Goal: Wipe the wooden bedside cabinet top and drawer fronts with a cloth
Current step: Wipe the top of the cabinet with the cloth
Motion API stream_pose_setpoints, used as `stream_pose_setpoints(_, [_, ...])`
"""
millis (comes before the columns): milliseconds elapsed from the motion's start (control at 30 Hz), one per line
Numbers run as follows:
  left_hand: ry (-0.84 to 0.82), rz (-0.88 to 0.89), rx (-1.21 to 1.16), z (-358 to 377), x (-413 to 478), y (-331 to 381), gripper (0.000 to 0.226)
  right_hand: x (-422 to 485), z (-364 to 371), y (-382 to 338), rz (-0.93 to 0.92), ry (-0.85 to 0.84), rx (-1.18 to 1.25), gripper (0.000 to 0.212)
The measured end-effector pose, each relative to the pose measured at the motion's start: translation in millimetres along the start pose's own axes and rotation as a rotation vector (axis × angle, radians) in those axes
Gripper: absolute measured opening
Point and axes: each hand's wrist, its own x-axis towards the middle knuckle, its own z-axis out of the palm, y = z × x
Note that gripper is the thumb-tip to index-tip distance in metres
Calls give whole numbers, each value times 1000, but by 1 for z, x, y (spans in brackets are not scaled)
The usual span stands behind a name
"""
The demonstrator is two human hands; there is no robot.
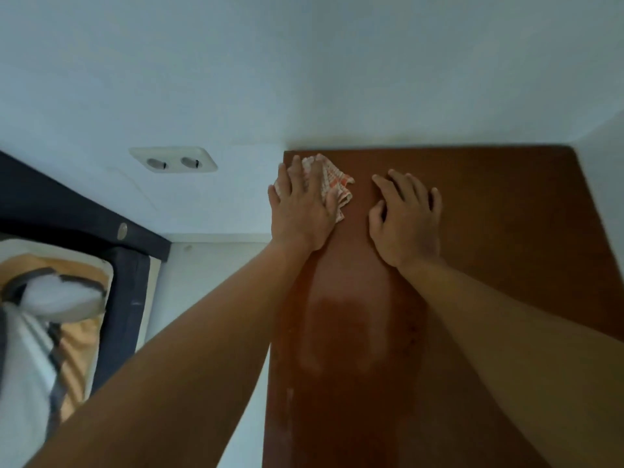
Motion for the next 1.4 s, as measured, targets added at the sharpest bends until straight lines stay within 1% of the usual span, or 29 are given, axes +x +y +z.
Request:
stream_pose_setpoints(167, [26,-18,21,7,-42,1,66,2,-4,1,-3,-29,92,52])
stream_pose_setpoints(233, [17,-26,26,8,-58,3,66,-3,-12,2,-32,-109,115,52])
stream_pose_setpoints(333, [-10,-39,21,8,-89,5,67,-40,-26,6,-109,-203,60,52])
stream_pose_setpoints(467, [-23,-68,17,10,-139,8,66,-113,-45,13,-190,-196,7,52])
stream_pose_setpoints(567, [-27,-88,34,15,-180,9,66,-152,-53,18,-253,-218,-49,54])
stream_pose_setpoints(700, [35,-90,49,25,-227,6,66,-189,-62,24,-253,-191,-59,55])
stream_pose_setpoints(1033, [73,-54,31,39,-340,-3,61,-244,-83,21,-224,-256,-120,52])
stream_pose_setpoints(1167, [36,-56,13,40,-383,-10,60,-267,-93,18,-211,-299,-171,53])
stream_pose_setpoints(1267, [-33,35,136,43,-417,-22,59,-288,-109,20,-198,-326,-186,51])
stream_pose_setpoints(1300, [-62,50,138,40,-429,-25,62,-296,-115,20,-191,-338,-184,51])
stream_pose_setpoints(1400, [-136,25,113,27,-475,-26,84,-318,-136,29,-176,-343,-198,49])
